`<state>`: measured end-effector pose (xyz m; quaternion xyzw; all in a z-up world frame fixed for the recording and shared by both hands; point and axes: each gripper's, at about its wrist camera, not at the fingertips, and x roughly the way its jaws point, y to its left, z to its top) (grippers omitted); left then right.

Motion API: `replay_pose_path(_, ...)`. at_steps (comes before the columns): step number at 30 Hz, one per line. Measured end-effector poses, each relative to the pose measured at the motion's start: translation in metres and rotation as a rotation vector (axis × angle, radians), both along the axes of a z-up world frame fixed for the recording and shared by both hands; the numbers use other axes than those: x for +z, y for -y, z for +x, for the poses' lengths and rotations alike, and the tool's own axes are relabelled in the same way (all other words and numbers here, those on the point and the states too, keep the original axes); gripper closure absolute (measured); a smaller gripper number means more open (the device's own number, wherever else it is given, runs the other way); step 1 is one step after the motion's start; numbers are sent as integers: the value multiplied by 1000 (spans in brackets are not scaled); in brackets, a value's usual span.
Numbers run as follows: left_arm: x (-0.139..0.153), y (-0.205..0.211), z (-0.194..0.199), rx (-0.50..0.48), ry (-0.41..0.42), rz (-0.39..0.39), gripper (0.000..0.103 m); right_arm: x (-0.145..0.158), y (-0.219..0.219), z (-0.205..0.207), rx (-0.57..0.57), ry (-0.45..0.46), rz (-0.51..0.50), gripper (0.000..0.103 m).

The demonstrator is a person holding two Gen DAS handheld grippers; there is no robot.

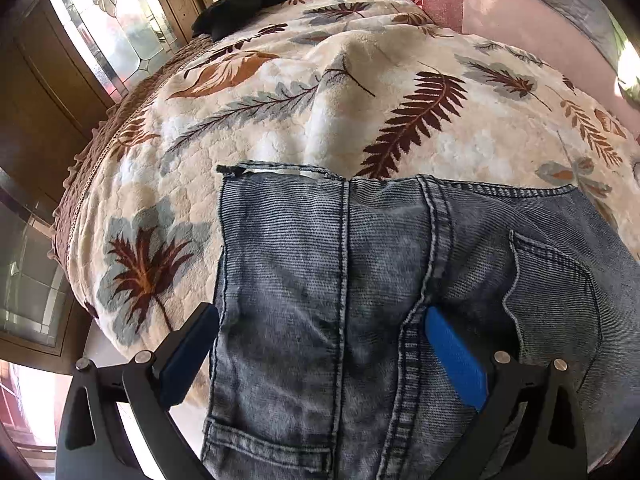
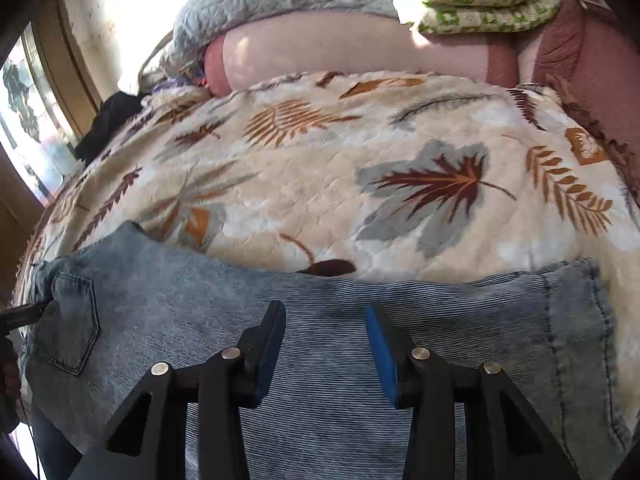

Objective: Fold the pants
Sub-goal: 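Grasp the blue jeans leg hem with the right tool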

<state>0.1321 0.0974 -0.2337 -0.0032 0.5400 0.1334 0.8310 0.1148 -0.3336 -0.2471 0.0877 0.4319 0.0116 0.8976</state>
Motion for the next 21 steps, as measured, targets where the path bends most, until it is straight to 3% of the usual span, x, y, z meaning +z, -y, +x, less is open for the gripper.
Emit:
replay_pose_path(9,25,60,-40,-179,89,36,0,4,112,-43,-330,1,9,59)
replay_pose_path(11,15,77,-42,-226,57,78,0,-9,129,-42,-333,-54,52,57)
replay_pose_path(15,-14,89,-43,-255,10,118,0,-6,129,-53,-284,-25,46,58)
replay_pose_path(21,-6,93,-50,-239,-4,119,0,17,155,-97,-366,117,216,56)
